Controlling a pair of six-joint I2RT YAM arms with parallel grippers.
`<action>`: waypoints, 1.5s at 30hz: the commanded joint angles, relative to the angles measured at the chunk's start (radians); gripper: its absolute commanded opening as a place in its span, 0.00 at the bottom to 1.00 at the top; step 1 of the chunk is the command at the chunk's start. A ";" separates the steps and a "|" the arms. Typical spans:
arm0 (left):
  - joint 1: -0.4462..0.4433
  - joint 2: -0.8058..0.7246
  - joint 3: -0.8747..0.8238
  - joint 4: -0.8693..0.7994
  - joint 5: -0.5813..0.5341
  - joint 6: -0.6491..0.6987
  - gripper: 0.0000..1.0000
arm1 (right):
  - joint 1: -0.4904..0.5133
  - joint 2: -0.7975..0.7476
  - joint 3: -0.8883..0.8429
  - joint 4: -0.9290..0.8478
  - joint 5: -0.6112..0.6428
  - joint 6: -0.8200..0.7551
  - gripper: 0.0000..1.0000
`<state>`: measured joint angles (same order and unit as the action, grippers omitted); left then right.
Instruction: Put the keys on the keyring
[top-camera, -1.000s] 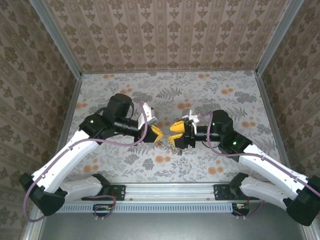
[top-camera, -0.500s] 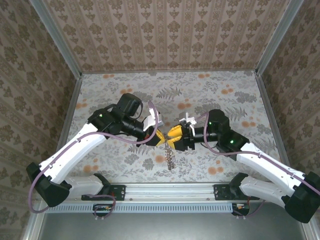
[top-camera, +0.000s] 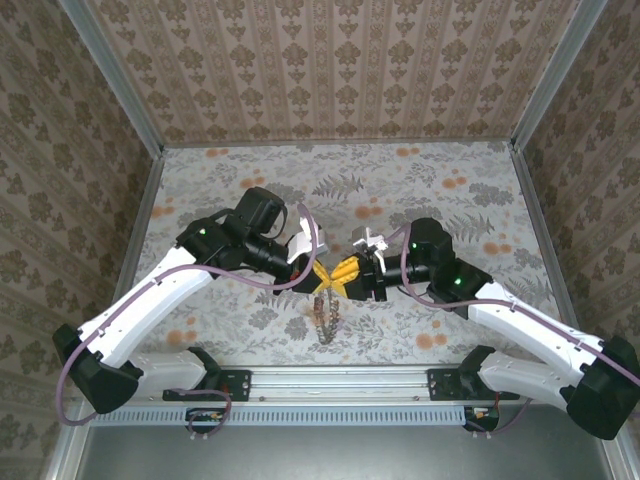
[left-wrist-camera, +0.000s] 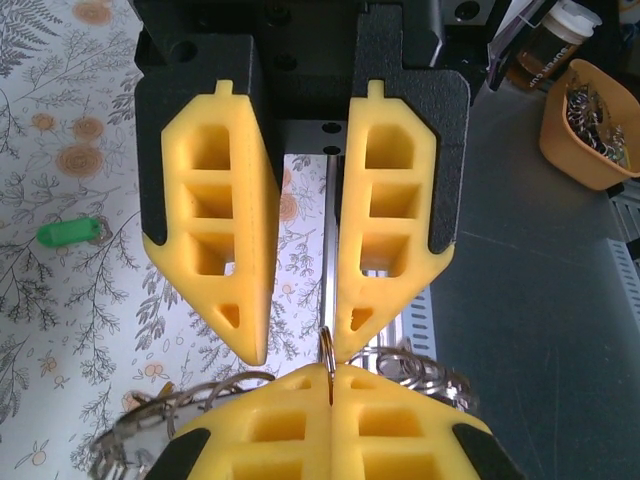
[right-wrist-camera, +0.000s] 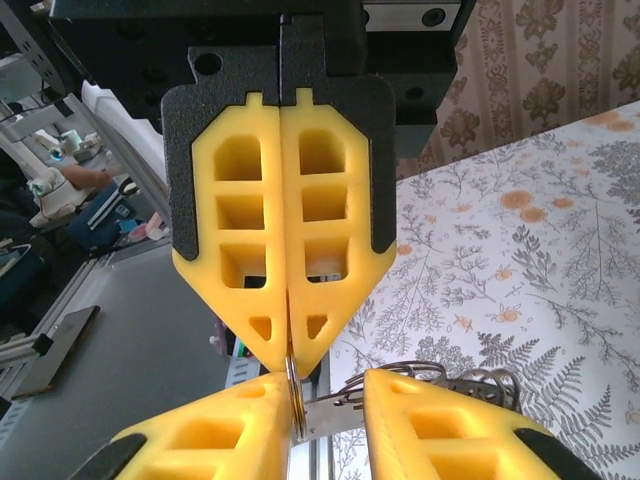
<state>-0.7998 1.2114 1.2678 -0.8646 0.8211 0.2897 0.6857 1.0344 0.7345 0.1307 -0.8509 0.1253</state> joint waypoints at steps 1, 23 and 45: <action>-0.009 -0.010 0.030 0.046 0.033 0.016 0.00 | 0.011 0.005 0.039 0.029 -0.031 -0.010 0.22; 0.070 -0.235 -0.297 0.503 0.002 -0.276 0.41 | -0.012 -0.050 -0.056 0.372 0.002 0.203 0.00; 0.118 -0.317 -0.343 0.622 0.018 -0.346 0.39 | -0.007 -0.041 -0.087 0.433 0.016 0.221 0.00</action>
<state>-0.7017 0.9230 0.9092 -0.2317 0.8150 -0.0525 0.6750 1.0031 0.6476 0.5659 -0.8345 0.3664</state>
